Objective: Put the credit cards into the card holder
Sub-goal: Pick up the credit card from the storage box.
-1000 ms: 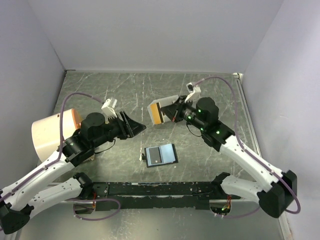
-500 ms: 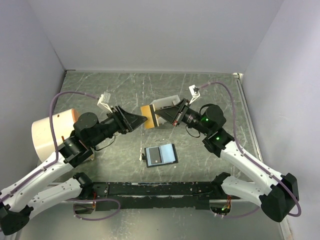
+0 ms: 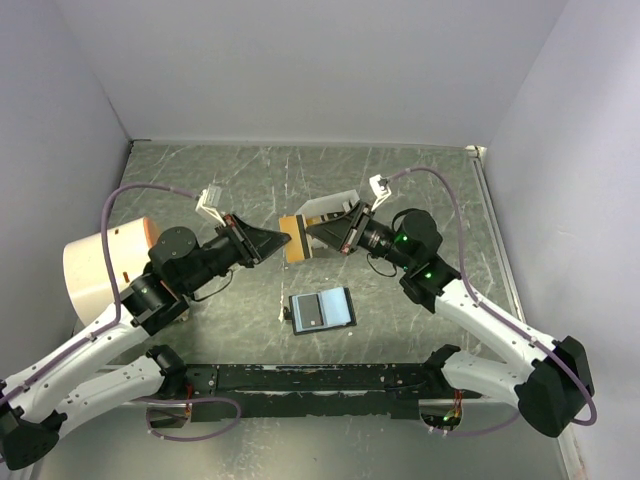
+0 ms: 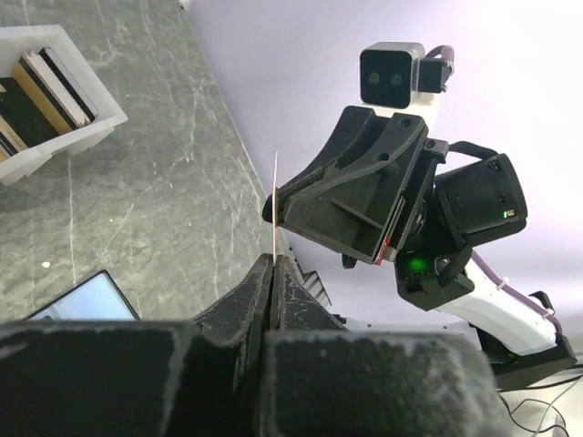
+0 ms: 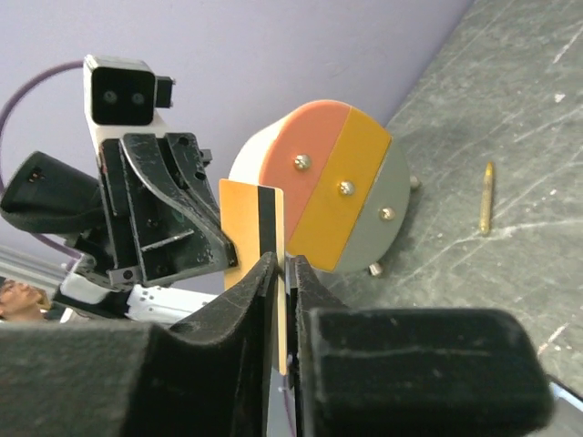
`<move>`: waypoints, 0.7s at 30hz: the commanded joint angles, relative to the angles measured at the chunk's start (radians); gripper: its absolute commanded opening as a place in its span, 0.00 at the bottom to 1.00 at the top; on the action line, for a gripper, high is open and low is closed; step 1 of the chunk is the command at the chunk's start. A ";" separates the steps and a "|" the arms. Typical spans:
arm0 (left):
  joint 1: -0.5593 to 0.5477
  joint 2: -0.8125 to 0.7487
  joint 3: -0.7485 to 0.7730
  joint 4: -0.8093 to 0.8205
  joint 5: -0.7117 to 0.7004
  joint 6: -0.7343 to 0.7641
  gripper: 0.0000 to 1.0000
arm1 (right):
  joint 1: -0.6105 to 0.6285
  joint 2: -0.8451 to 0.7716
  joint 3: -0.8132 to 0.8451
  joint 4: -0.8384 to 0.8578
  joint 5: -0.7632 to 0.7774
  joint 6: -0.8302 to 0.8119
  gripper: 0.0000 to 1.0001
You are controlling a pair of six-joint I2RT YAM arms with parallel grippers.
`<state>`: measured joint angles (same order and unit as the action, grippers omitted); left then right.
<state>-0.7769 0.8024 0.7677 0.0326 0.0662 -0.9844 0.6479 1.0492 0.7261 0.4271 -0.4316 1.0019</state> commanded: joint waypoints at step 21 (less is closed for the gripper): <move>-0.006 0.187 0.001 -0.313 -0.096 -0.094 0.07 | 0.001 -0.010 0.015 -0.822 0.406 -0.375 0.55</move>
<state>-0.7773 0.9730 0.7475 -0.2310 -0.0261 -1.0191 0.6483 1.0046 0.7467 -0.2485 -0.0994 0.6857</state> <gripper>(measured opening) 0.076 0.552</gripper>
